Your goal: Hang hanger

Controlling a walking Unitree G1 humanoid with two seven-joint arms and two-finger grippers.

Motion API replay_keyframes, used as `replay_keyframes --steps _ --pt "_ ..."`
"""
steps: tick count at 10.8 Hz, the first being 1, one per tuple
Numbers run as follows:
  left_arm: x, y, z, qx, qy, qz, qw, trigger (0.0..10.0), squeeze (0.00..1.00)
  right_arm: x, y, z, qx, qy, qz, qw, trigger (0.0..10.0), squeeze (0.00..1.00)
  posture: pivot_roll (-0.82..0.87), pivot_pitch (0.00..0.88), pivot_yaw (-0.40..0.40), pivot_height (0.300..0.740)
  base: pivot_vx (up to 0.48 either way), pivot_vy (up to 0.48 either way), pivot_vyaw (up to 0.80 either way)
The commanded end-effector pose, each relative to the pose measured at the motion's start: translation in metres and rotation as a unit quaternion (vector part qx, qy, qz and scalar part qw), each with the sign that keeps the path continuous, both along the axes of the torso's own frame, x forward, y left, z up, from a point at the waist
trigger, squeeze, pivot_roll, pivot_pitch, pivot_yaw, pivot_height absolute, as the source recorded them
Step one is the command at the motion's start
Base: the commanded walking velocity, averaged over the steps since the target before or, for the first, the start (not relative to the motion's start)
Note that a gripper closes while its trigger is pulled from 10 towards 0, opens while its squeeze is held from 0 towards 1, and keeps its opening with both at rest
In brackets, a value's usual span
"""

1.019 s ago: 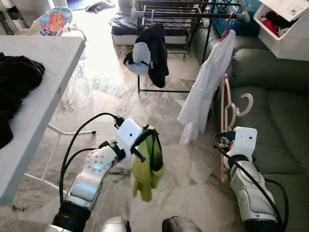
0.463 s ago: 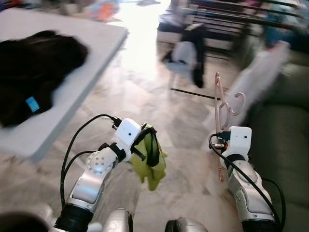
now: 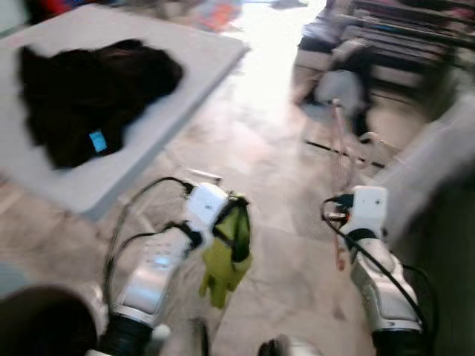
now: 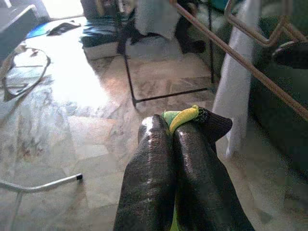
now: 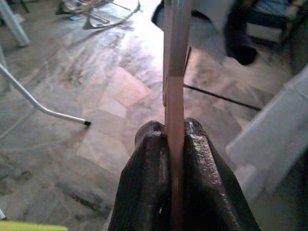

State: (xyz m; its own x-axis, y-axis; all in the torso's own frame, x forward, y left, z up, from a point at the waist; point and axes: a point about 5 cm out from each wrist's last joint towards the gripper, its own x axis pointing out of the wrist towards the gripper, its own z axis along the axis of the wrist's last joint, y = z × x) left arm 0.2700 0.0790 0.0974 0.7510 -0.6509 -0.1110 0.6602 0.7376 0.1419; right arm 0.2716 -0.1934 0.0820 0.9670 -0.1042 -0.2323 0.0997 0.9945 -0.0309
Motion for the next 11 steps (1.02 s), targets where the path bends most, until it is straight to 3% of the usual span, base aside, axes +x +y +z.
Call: replay_keyframes --steps 1,5,7,8,9,10,11 --pt "0.002 0.005 0.004 0.004 -0.010 0.007 1.000 10.0 0.00 0.003 0.003 0.001 0.001 -0.003 0.004 1.000 10.0 0.00 -0.07 0.086 -0.016 0.740 0.000 -0.307 0.80" --pt "0.001 0.003 0.002 0.006 -0.007 0.004 1.000 10.0 0.00 0.001 0.006 -0.002 0.003 0.001 0.009 1.000 10.0 0.00 -0.07 0.087 -0.017 0.740 0.000 -0.213 0.74" --pt "0.000 0.004 -0.001 0.014 0.000 0.004 1.000 10.0 0.00 0.001 0.004 -0.005 0.004 0.014 0.014 1.000 10.0 0.00 -0.07 0.087 -0.017 0.740 0.000 0.000 0.00" --pt "-0.001 0.008 -0.003 0.029 0.002 0.007 1.000 10.0 0.00 0.000 -0.001 -0.008 0.002 0.022 0.015 1.000 10.0 0.00 -0.07 0.092 -0.021 0.740 0.000 0.000 0.00" --pt "0.001 0.021 -0.013 0.074 0.027 0.019 0.997 10.0 0.00 0.001 -0.005 -0.008 -0.001 0.026 0.013 1.000 10.0 0.00 -0.07 0.092 -0.021 0.740 0.000 0.000 0.00" --pt "-0.002 0.025 -0.016 0.081 0.039 0.001 0.996 10.0 0.00 0.000 -0.005 -0.010 -0.001 0.032 0.018 0.999 10.0 0.00 -0.07 0.092 -0.024 0.740 0.000 0.000 0.00" --pt "-0.005 0.033 -0.019 0.132 0.046 -0.027 0.990 10.0 0.00 -0.001 -0.004 -0.015 -0.006 0.059 0.045 0.997 10.0 0.00 -0.07 0.092 -0.025 0.740 0.000 0.000 0.00"
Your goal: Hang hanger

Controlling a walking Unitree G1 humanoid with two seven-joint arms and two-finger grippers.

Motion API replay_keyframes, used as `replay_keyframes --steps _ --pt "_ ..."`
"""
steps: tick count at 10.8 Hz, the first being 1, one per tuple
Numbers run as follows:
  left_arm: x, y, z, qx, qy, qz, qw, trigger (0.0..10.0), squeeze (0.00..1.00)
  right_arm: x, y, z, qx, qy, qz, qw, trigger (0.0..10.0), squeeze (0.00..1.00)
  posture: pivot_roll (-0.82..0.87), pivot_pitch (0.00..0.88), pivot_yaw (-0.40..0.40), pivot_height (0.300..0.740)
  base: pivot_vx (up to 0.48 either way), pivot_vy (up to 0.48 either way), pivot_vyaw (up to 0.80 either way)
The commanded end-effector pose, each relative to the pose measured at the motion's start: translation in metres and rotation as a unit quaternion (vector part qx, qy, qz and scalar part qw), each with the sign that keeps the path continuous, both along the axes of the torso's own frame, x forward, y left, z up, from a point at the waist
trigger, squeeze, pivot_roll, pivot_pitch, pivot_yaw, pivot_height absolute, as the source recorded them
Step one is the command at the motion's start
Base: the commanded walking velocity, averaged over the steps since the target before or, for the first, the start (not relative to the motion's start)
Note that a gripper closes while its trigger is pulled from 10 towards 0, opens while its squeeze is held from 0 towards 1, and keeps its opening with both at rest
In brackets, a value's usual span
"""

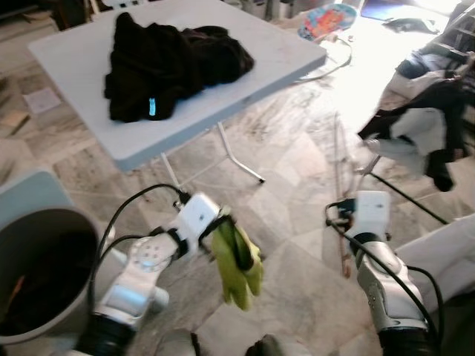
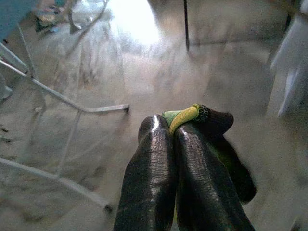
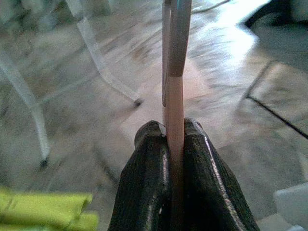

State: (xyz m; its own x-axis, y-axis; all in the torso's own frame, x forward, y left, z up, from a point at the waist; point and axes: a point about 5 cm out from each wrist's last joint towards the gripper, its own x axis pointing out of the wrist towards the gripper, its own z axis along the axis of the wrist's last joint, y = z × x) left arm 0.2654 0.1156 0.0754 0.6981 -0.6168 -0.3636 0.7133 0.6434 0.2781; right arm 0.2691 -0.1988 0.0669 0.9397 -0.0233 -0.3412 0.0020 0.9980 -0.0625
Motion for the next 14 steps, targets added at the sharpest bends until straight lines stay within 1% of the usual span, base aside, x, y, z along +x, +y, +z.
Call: replay_keyframes --steps 1,2,3,4,5,6,7,8,9,10,11,12,13,14 --pt "0.002 0.010 -0.001 0.051 -0.002 -0.010 0.999 10.0 0.00 0.000 0.000 -0.002 -0.016 0.024 0.035 0.999 10.0 0.00 -0.06 0.093 -0.027 0.740 0.000 0.000 0.00" --pt "0.007 0.028 -0.005 0.086 0.020 0.003 0.996 10.0 0.00 -0.003 -0.009 -0.006 -0.044 0.062 0.083 0.994 10.0 0.00 -0.06 0.093 -0.027 0.740 0.000 0.000 0.00" --pt "0.010 0.044 -0.012 0.132 0.040 -0.002 0.990 10.0 0.00 -0.007 -0.017 -0.010 -0.069 0.104 0.135 0.983 10.0 0.00 -0.07 0.094 -0.034 0.740 0.000 0.000 0.00" --pt "0.012 0.058 -0.018 0.156 0.078 -0.002 0.985 10.0 0.00 -0.004 -0.028 -0.005 -0.118 0.112 0.176 0.971 10.0 0.00 -0.07 0.095 -0.035 0.740 0.000 0.000 0.00" --pt "0.015 0.063 -0.019 0.163 0.093 0.001 0.982 10.0 0.00 -0.003 -0.030 -0.002 -0.128 0.120 0.197 0.965 10.0 0.00 -0.07 0.094 -0.037 0.740 0.000 0.000 0.00" --pt "0.028 0.070 -0.016 0.158 0.089 0.040 0.983 10.0 0.00 -0.002 -0.032 0.001 -0.145 0.132 0.230 0.953 10.0 0.00 -0.07 0.094 -0.036 0.740 0.000 0.000 0.00" --pt "0.052 0.071 -0.001 0.127 0.047 0.099 0.986 10.0 0.00 -0.010 -0.030 0.000 -0.148 0.162 0.283 0.934 10.0 0.00 -0.08 0.092 -0.035 0.740 0.000 0.000 0.00" --pt "0.062 0.072 0.005 0.110 0.040 0.129 0.985 10.0 0.00 -0.016 -0.031 -0.001 -0.152 0.174 0.309 0.923 10.0 0.00 -0.08 0.094 -0.032 0.740 0.000 0.000 0.00" --pt "0.067 0.074 0.007 0.118 0.038 0.138 0.983 10.0 0.00 -0.021 -0.033 -0.001 -0.151 0.186 0.330 0.913 10.0 0.00 -0.09 0.096 -0.027 0.740 0.000 0.000 0.00" --pt "0.068 0.076 0.005 0.129 0.042 0.142 0.981 10.0 0.00 -0.024 -0.039 0.001 -0.151 0.194 0.336 0.909 10.0 0.00 -0.10 0.098 -0.023 0.740 0.000 0.000 0.00" --pt "0.071 0.067 0.007 0.115 0.038 0.126 0.985 10.0 0.00 -0.028 -0.043 0.004 -0.137 0.205 0.354 0.902 10.0 0.00 -0.10 0.099 -0.018 0.740 0.000 0.000 0.00" --pt "0.072 0.062 0.008 0.104 0.032 0.122 0.986 10.0 0.00 -0.031 -0.040 0.005 -0.120 0.210 0.364 0.900 10.0 0.00 -0.10 0.099 -0.018 0.740 0.000 0.000 0.00" --pt "0.076 0.057 0.008 0.097 0.010 0.126 0.987 10.0 0.00 -0.036 -0.035 0.007 -0.097 0.216 0.397 0.887 10.0 0.00 -0.09 0.099 -0.019 0.740 0.000 0.000 0.00" --pt "0.077 0.056 0.006 0.094 0.009 0.138 0.986 10.0 0.00 -0.037 -0.033 0.010 -0.081 0.214 0.408 0.884 10.0 0.00 -0.09 0.099 -0.018 0.740 0.000 0.000 0.00"
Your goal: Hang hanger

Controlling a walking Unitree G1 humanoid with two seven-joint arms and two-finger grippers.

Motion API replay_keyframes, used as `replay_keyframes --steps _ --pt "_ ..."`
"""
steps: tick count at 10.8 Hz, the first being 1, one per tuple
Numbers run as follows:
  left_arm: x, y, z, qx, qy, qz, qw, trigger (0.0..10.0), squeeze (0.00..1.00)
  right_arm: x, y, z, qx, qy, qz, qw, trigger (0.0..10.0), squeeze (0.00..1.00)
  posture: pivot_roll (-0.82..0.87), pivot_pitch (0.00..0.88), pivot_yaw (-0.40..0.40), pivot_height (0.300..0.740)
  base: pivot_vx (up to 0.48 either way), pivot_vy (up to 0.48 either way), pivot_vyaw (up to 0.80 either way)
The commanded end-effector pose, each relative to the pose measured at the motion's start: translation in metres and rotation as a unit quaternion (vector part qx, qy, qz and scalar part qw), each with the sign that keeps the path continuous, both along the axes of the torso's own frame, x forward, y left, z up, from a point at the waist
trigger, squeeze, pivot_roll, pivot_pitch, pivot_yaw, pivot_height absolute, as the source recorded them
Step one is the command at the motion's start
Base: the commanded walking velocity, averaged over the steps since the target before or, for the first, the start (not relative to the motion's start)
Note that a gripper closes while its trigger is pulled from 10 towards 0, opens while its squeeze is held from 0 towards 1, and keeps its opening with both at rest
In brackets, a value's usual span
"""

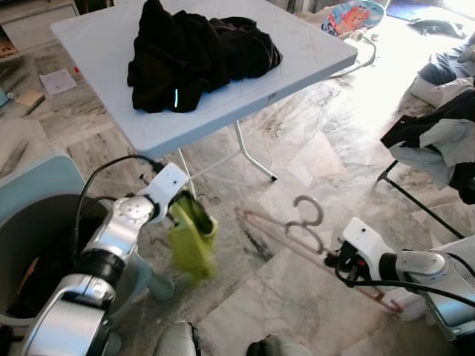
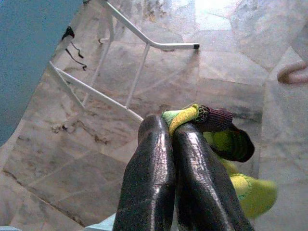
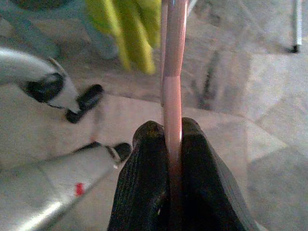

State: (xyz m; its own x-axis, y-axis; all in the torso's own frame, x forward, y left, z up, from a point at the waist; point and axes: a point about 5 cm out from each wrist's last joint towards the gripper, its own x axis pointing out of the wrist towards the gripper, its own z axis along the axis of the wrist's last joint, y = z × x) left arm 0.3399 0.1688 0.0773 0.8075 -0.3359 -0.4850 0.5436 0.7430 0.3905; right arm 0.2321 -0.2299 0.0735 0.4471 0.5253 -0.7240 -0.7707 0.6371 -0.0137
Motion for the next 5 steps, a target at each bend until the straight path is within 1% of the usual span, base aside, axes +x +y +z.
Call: replay_keyframes --steps 1,3,4,5 --pt "0.002 -0.001 0.002 -0.004 -0.011 0.004 1.000 10.0 0.00 -0.002 0.000 0.006 0.010 0.005 0.013 1.000 10.0 0.00 -0.09 0.099 -0.017 0.740 0.000 0.000 0.00" --pt "0.003 -0.012 0.002 -0.015 -0.019 -0.010 1.000 10.0 0.00 -0.007 0.002 0.007 0.026 0.020 0.032 0.999 10.0 0.00 -0.10 0.097 -0.015 0.740 0.000 0.000 0.00" --pt "0.003 -0.015 0.002 -0.017 -0.023 -0.012 1.000 10.0 0.00 -0.008 0.004 0.007 0.030 0.023 0.034 0.999 10.0 0.00 -0.10 0.098 -0.012 0.740 0.000 0.000 0.00" --pt "0.004 -0.021 0.000 -0.023 -0.026 -0.018 0.999 10.0 0.00 -0.011 0.007 0.008 0.043 0.033 0.041 0.998 10.0 0.00 -0.10 0.098 -0.012 0.740 0.000 0.000 0.00"
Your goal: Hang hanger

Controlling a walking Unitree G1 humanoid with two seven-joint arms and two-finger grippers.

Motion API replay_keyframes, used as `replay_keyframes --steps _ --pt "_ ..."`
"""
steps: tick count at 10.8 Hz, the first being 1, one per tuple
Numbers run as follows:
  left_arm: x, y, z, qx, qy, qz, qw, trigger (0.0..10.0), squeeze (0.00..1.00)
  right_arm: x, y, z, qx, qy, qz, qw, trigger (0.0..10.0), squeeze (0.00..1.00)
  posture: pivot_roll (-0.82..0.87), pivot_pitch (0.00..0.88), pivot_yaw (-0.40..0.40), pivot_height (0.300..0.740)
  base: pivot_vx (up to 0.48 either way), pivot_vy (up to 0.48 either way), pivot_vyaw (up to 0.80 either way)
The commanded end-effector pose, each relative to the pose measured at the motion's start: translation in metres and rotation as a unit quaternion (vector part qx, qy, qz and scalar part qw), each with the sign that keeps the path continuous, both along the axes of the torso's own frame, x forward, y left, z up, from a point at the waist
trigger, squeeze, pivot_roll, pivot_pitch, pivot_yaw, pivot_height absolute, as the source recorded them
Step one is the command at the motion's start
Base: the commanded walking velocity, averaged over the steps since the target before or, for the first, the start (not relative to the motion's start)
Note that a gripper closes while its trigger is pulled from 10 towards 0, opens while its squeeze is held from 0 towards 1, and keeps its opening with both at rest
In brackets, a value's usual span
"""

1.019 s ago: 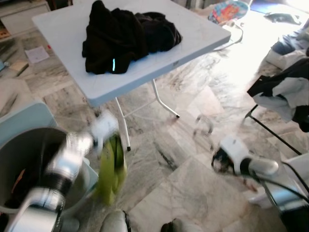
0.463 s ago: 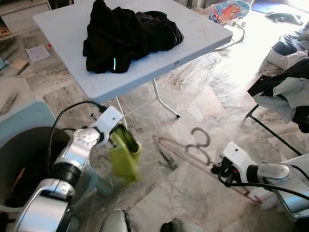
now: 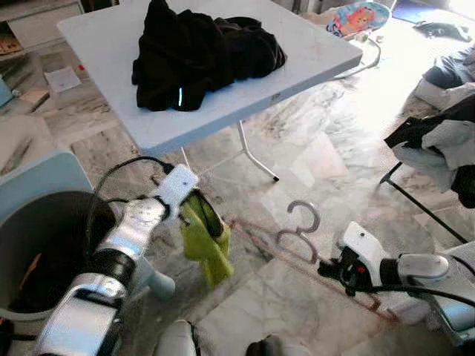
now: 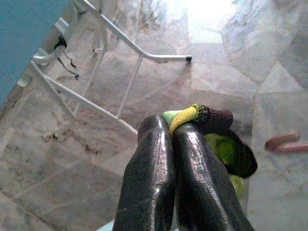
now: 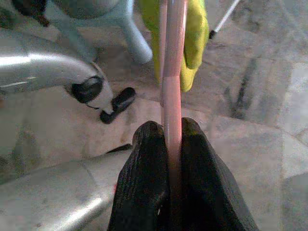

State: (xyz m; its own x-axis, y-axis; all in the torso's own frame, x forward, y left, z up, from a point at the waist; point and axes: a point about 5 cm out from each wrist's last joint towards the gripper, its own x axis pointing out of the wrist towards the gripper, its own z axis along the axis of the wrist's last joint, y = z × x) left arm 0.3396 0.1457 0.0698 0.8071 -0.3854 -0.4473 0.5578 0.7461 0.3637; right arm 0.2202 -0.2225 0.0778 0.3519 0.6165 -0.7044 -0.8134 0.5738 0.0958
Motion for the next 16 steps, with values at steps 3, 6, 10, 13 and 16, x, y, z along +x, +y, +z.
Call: replay_keyframes --steps 3,6,10,13,16 --pt "0.008 -0.016 0.012 -0.054 -0.031 0.007 0.998 10.0 0.00 0.005 0.010 0.001 0.007 -0.009 0.011 1.000 10.0 0.00 -0.10 0.095 -0.013 0.740 0.000 0.000 0.00" --pt "0.009 -0.034 0.017 -0.068 -0.042 -0.016 0.997 10.0 0.00 0.012 0.021 -0.005 0.004 -0.017 0.003 1.000 10.0 0.00 -0.09 0.094 -0.014 0.740 0.000 0.000 0.00" --pt "0.008 -0.028 0.020 -0.062 -0.045 -0.023 0.997 10.0 0.00 0.027 0.008 -0.012 -0.045 -0.050 -0.066 0.996 10.0 0.00 -0.09 0.095 -0.013 0.740 0.000 0.000 0.00" --pt "0.007 -0.026 0.021 -0.060 -0.047 -0.031 0.997 10.0 0.00 0.030 0.005 -0.011 -0.049 -0.056 -0.072 0.995 10.0 0.00 -0.09 0.093 -0.012 0.740 0.000 0.000 0.00" --pt "0.004 -0.024 0.013 -0.054 -0.034 -0.030 0.998 10.0 0.00 0.033 0.015 0.007 0.023 -0.057 -0.051 0.997 10.0 0.00 -0.09 0.092 -0.013 0.740 0.000 0.000 0.00"
